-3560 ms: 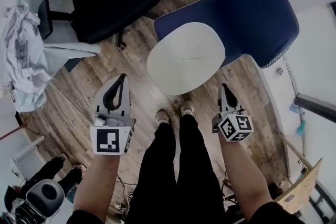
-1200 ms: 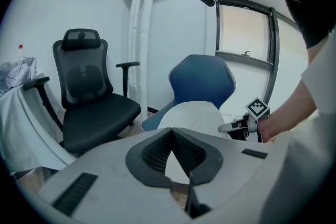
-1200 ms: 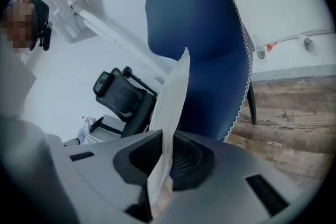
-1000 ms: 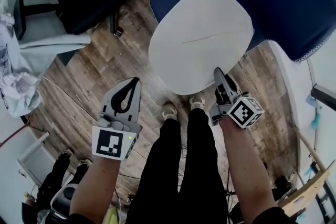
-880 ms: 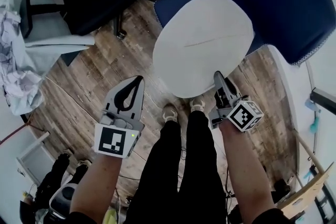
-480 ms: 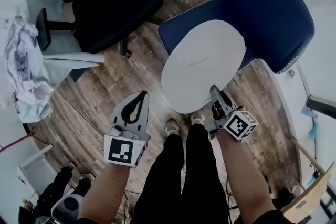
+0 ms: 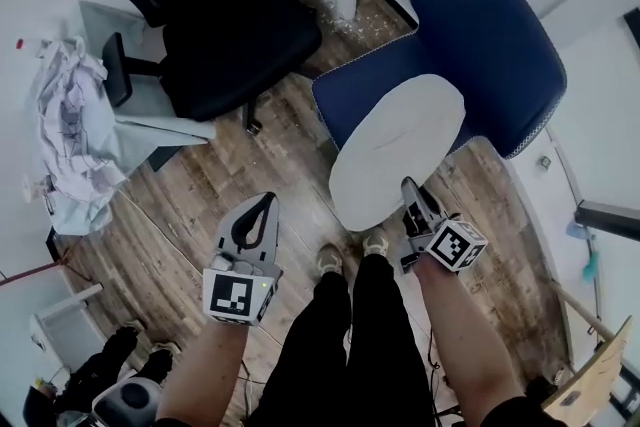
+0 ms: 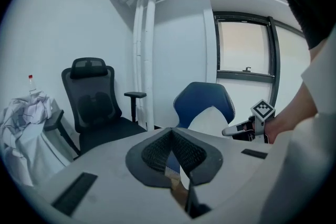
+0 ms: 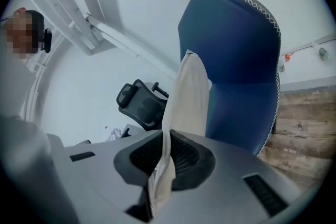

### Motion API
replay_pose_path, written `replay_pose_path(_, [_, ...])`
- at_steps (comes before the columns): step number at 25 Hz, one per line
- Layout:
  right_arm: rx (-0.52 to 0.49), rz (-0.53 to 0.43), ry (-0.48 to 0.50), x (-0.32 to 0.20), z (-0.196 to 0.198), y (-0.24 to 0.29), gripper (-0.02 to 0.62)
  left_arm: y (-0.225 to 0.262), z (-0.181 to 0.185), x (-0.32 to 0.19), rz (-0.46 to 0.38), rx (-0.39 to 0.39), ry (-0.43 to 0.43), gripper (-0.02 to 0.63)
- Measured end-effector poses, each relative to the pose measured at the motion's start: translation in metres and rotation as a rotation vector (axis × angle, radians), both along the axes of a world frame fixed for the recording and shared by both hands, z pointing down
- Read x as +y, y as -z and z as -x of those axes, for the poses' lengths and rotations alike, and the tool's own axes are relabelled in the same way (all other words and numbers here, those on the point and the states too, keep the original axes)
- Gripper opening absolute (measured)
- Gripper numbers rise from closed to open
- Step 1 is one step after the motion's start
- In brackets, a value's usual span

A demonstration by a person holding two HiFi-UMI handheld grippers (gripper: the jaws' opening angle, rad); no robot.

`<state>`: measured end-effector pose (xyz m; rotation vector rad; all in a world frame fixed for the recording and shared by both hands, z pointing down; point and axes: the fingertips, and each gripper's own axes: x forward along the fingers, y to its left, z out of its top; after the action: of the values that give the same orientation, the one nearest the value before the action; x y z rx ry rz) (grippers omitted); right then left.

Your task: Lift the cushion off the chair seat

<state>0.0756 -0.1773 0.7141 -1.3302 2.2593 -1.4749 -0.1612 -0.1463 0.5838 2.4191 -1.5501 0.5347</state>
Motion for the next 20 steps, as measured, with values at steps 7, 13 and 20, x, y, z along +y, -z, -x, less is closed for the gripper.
replay_pose_path(7, [0.015,-0.012,-0.006,0.002,-0.008,0.04,0.038,0.051,0.008,0.001,-0.05,0.029,0.051,0.005])
replay_pose_path(13, [0.01,-0.041,-0.028,-0.003,-0.021,0.085,0.037,0.087,0.005,0.004,-0.081,0.04,0.054,0.005])
replay_pose_path(20, [0.0,-0.081,-0.03,-0.003,-0.03,0.138,0.038,0.12,0.0,0.02,-0.099,0.027,0.02,0.005])
